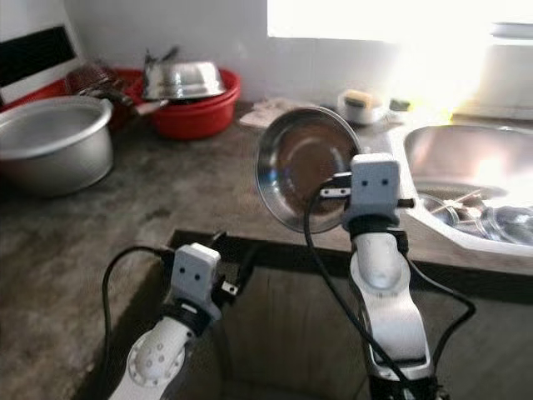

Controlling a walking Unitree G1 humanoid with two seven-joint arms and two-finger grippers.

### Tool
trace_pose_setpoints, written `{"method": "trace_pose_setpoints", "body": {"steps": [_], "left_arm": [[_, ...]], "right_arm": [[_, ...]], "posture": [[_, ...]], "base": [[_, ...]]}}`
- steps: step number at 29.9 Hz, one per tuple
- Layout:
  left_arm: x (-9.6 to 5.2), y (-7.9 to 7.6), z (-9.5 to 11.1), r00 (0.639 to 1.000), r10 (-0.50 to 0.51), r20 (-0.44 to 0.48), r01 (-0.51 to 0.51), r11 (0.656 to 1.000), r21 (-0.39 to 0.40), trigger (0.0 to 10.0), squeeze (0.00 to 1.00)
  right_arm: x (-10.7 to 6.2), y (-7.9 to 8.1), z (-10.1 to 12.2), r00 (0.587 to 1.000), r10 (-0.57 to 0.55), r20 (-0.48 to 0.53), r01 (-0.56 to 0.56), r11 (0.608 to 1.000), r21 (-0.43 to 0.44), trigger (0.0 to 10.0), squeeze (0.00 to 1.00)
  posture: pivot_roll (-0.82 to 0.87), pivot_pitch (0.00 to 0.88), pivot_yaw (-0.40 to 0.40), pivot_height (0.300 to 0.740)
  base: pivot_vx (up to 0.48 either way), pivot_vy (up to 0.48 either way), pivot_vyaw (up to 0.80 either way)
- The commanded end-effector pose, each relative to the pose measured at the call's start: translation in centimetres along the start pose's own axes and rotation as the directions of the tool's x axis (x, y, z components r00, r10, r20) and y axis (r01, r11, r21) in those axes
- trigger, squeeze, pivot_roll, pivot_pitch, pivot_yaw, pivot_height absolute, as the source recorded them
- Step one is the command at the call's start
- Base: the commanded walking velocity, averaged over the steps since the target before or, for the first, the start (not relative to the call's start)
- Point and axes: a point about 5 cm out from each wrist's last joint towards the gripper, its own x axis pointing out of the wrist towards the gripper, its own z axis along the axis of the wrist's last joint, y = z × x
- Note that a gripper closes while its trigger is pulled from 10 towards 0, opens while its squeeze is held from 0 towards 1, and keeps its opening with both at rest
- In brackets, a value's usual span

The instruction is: Kitchen organization

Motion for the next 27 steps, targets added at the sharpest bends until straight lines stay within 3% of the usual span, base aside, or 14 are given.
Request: {"method": "trace_pose_setpoints", "body": {"steps": [1, 9, 13, 14, 27], "left_arm": [[0.2, -0.3, 0.2, 1.0, -0.012, 0.007, 0.012, 1.0, 0.006, 10.0, 0.0], [0.0, -0.5, 0.1, 1.0, -0.02, 0.004, 0.02, 1.0, 0.016, 10.0, 0.0], [0.1, -0.5, 0.0, 1.0, -0.016, 0.004, 0.016, 1.0, 0.02, 10.0, 0.0], [0.1, -0.5, 0.0, 1.0, -0.016, 0.005, 0.016, 1.0, 0.021, 10.0, 0.0], [0.0, -0.3, -0.2, 1.0, -0.014, -0.003, 0.014, 1.0, 0.026, 10.0, 0.0]], "right_arm": [[0.4, -0.6, 1.5, 0.997, -0.023, 0.072, 0.024, 1.0, -0.013, 0.0, 0.0], [1.1, -0.9, 1.7, 0.996, -0.037, 0.082, 0.04, 0.999, -0.028, 0.0, 0.0], [1.5, -1.1, 1.7, 0.996, -0.042, 0.082, 0.045, 0.998, -0.041, 0.0, 0.0], [1.7, -1.2, 1.8, 0.996, -0.041, 0.083, 0.045, 0.998, -0.049, 10.0, 0.0], [2.5, -1.1, 1.3, 0.999, 0.007, 0.042, -0.007, 1.0, -0.006, 10.0, 0.0]], "posture": [[0.0, 0.039, -0.022, 0.74], [0.0, 0.046, -0.023, 0.74], [0.0, 0.046, -0.021, 0.74], [0.0, 0.045, -0.024, 0.74], [0.0, 0.048, -0.022, 0.74]], "base": [[0.0, 0.0, -0.78], [0.172, -0.281, -0.78], [0.294, -0.375, 0.0], [0.315, -0.356, 0.0], [0.319, -0.355, 0.0]]}}
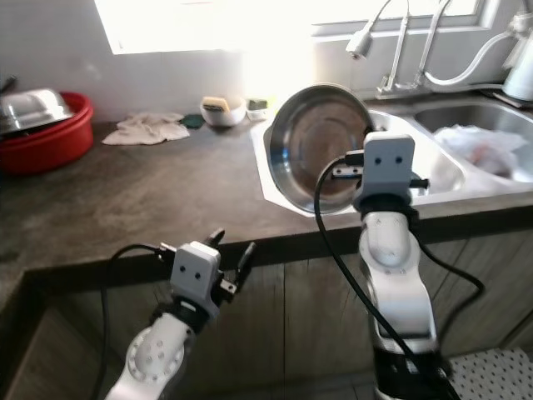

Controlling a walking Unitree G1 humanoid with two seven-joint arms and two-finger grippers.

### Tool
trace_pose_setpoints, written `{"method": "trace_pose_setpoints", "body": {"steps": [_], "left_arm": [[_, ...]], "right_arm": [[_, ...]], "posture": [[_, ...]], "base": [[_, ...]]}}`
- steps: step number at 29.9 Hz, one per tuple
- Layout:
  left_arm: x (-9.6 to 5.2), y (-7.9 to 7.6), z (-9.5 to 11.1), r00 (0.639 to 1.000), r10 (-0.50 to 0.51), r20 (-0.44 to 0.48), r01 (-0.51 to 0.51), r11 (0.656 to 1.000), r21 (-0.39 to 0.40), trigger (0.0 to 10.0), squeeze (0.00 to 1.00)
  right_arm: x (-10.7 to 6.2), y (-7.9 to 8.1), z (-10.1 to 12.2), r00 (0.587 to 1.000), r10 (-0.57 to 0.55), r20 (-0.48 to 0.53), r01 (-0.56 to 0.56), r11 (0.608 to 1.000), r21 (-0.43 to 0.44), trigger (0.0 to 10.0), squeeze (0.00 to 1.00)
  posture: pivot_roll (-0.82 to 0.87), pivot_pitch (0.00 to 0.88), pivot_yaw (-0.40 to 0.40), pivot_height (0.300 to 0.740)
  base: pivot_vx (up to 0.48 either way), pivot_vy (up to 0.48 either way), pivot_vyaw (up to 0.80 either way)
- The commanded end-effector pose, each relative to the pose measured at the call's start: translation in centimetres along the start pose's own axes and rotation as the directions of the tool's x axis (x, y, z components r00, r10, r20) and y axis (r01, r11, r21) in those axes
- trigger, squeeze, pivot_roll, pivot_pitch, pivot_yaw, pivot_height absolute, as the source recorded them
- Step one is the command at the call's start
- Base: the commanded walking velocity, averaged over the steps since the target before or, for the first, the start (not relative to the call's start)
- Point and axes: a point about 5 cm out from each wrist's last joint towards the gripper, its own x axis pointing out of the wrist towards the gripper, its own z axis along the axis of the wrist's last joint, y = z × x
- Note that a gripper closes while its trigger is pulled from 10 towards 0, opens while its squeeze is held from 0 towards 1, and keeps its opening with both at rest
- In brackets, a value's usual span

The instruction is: Kitchen organization

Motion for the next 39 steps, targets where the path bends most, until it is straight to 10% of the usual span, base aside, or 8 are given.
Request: {"method": "trace_pose_setpoints", "body": {"steps": [1, 15, 26, 39], "left_arm": [[0.1, -0.5, 0.3, 1.0, -0.016, 0.014, 0.016, 1.0, -0.009, 10.0, 0.0], [-0.3, -0.5, 0.1, 0.998, -0.055, 0.018, 0.055, 0.998, -0.019, 10.0, 0.0], [0.2, -0.6, 0.2, 0.999, -0.029, 0.027, 0.031, 0.996, -0.078, 10.0, 0.0], [-0.1, -0.6, 0.0, 1.0, -0.023, 0.009, 0.024, 0.998, -0.058, 10.0, 0.0]], "right_arm": [[0.2, -1.0, 0.6, 0.999, -0.025, 0.022, 0.026, 1.0, -0.006, 10.0, 0.0], [0.8, -0.5, 1.1, 0.997, 0.067, 0.042, -0.067, 0.998, 0.013, 10.0, 0.0], [4.4, -2.2, -0.2, 0.979, 0.146, -0.14, -0.143, 0.989, 0.031, 10.0, 0.0], [7.2, -2.5, -4.0, 0.818, 0.246, -0.519, -0.249, 0.966, 0.067, 10.0, 0.0]], "posture": [[0.0, 0.048, -0.022, 0.74], [0.0, 0.047, -0.019, 0.74], [0.0, 0.039, -0.028, 0.74], [0.01, 0.042, -0.037, 0.74]], "base": [[0.322, -0.352, 0.0], [0.35, -0.325, 0.34], [0.268, -0.172, 0.0], [0.0, 0.0, 0.0]]}}
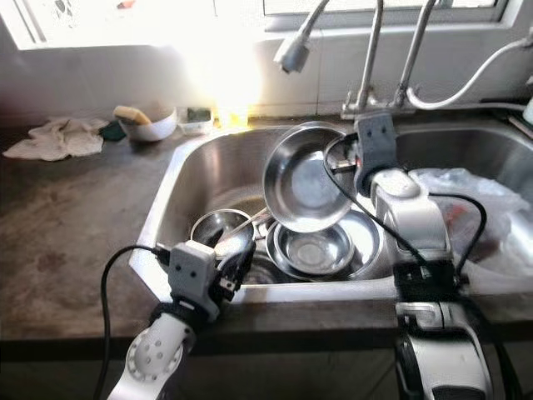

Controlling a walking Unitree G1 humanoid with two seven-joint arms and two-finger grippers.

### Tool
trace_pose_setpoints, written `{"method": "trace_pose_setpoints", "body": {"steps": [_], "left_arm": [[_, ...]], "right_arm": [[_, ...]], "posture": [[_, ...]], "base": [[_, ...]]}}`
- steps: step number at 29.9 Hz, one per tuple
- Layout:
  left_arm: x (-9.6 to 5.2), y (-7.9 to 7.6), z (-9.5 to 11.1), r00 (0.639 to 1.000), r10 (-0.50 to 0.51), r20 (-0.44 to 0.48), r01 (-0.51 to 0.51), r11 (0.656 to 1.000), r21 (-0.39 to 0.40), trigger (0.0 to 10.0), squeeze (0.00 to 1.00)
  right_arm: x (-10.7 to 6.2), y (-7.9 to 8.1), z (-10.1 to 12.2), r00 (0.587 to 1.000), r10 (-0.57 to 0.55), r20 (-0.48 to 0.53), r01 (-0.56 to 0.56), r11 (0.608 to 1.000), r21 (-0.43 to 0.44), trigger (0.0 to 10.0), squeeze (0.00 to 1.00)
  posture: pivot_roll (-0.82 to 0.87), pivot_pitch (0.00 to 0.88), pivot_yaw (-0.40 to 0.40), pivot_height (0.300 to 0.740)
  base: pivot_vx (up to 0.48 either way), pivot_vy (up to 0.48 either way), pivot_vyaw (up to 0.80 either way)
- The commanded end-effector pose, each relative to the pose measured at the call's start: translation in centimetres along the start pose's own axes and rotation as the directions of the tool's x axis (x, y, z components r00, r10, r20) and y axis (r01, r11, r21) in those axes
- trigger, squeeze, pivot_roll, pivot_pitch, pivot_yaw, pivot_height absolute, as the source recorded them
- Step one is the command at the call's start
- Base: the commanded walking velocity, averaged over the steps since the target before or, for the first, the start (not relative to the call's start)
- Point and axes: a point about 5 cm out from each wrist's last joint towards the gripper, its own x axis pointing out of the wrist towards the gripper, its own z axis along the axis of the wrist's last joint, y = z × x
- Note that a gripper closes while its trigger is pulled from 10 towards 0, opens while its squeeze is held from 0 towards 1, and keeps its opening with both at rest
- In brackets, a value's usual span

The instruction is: Kitchen organization

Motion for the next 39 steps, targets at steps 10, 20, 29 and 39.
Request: {"method": "trace_pose_setpoints", "body": {"steps": [10, 20, 29, 39], "left_arm": [[-0.4, 0.0, -0.4, 0.999, 0.003, -0.035, -0.002, 1.0, 0.003, 10.0, 0.0], [-0.4, 0.0, -0.4, 0.999, 0.006, -0.038, -0.007, 1.0, -0.005, 10.0, 0.0], [-0.3, 0.1, -0.3, 0.999, 0.007, -0.035, -0.007, 1.0, -0.007, 10.0, 0.0], [-0.4, 0.2, -0.4, 0.999, 0.016, -0.039, -0.016, 1.0, -0.002, 10.0, 0.0]], "right_arm": [[1.8, 1.2, -1.4, 0.981, 0.103, -0.165, -0.098, 0.994, 0.038, 10.0, 0.0], [2.3, 1.6, -3.3, 0.962, 0.14, -0.233, -0.127, 0.989, 0.069, 10.0, 1.0], [2.0, 1.4, -3.1, 0.978, 0.115, -0.176, -0.1, 0.991, 0.093, 10.0, 1.0], [-0.1, 1.2, -0.6, 0.988, -0.122, 0.092, 0.115, 0.99, 0.084, 10.0, 0.0]], "posture": [[0.02, 0.054, -0.043, 0.74], [0.02, 0.064, -0.039, 0.74], [0.02, 0.064, -0.031, 0.74], [0.02, 0.06, -0.024, 0.74]], "base": [[0.0, 0.0, 0.0], [0.0, 0.0, 0.0], [0.0, 0.0, 0.0], [0.0, 0.0, 0.0]]}}
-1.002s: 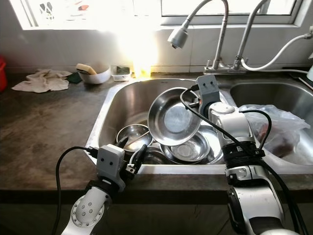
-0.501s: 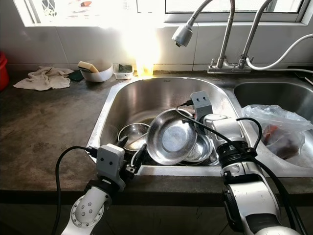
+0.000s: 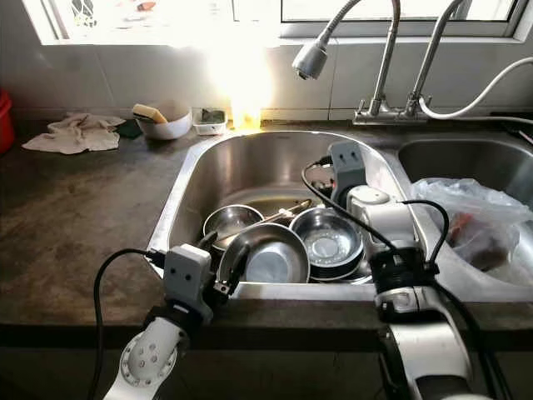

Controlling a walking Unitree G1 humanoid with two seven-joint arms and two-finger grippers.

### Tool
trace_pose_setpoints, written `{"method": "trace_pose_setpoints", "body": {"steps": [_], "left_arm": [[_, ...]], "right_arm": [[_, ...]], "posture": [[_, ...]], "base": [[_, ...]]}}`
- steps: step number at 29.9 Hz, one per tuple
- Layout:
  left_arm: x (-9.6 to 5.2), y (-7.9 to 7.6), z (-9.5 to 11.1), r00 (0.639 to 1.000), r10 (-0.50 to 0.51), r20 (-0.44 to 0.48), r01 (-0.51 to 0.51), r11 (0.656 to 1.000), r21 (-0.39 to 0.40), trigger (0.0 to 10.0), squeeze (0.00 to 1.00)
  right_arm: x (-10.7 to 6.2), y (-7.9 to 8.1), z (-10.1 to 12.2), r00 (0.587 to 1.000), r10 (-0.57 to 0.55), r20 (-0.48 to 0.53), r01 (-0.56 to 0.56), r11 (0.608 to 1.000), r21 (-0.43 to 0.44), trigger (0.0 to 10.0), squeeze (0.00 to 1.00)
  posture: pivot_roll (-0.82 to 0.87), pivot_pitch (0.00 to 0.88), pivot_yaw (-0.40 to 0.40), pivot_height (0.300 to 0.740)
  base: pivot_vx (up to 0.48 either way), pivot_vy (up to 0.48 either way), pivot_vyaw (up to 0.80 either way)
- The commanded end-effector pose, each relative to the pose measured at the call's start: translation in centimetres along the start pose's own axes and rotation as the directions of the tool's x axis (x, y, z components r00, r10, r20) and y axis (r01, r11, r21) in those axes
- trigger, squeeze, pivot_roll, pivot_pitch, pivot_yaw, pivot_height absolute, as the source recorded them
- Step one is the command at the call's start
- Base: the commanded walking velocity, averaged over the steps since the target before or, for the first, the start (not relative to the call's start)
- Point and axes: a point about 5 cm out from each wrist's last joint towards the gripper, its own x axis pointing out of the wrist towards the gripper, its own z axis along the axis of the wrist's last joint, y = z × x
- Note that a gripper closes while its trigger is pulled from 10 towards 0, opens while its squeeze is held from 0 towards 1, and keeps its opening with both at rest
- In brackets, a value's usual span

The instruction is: Kitchen organization

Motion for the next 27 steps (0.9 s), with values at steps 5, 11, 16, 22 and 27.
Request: {"method": "trace_pose_setpoints", "body": {"steps": [5, 11, 16, 22, 27], "left_arm": [[-0.2, 0.1, -0.5, 0.999, 0.006, -0.043, -0.005, 1.0, 0.011, 10.0, 0.0], [-0.4, 0.1, -0.3, 0.999, 0.0, -0.035, 0.0, 1.0, 0.001, 10.0, 0.0], [-0.5, -0.1, -0.1, 0.999, -0.005, -0.032, 0.005, 1.0, -0.004, 10.0, 0.0], [-0.8, 0.3, 0.2, 1.0, 0.023, -0.019, -0.023, 1.0, -0.002, 10.0, 0.0], [-0.9, 0.3, 0.2, 1.0, 0.017, -0.019, -0.017, 1.0, 0.005, 10.0, 0.0]], "right_arm": [[-3.3, 0.0, 0.8, 0.969, -0.051, 0.242, 0.039, 0.998, 0.052, 10.0, 0.0], [-7.2, 1.3, -0.6, 0.927, 0.029, 0.373, -0.032, 0.999, 0.002, 10.0, 0.0], [-9.5, 1.4, -2.2, 0.905, -0.01, 0.425, 0.021, 1.0, -0.021, 10.0, 0.0], [-11.7, 2.2, -3.9, 0.908, -0.021, 0.417, 0.016, 1.0, 0.014, 10.0, 0.0], [-12.2, 2.9, -4.0, 0.906, 0.006, 0.424, -0.014, 1.0, 0.016, 10.0, 0.0]], "posture": [[0.02, 0.057, -0.023, 0.74], [0.01, 0.054, -0.018, 0.74], [0.01, 0.048, -0.022, 0.74], [0.01, 0.036, -0.011, 0.74], [0.0, 0.025, -0.007, 0.74]], "base": [[0.0, 0.0, 0.0], [0.0, 0.0, 0.0], [0.0, 0.0, 0.0], [0.0, 0.0, 0.0], [0.0, 0.0, 0.0]]}}
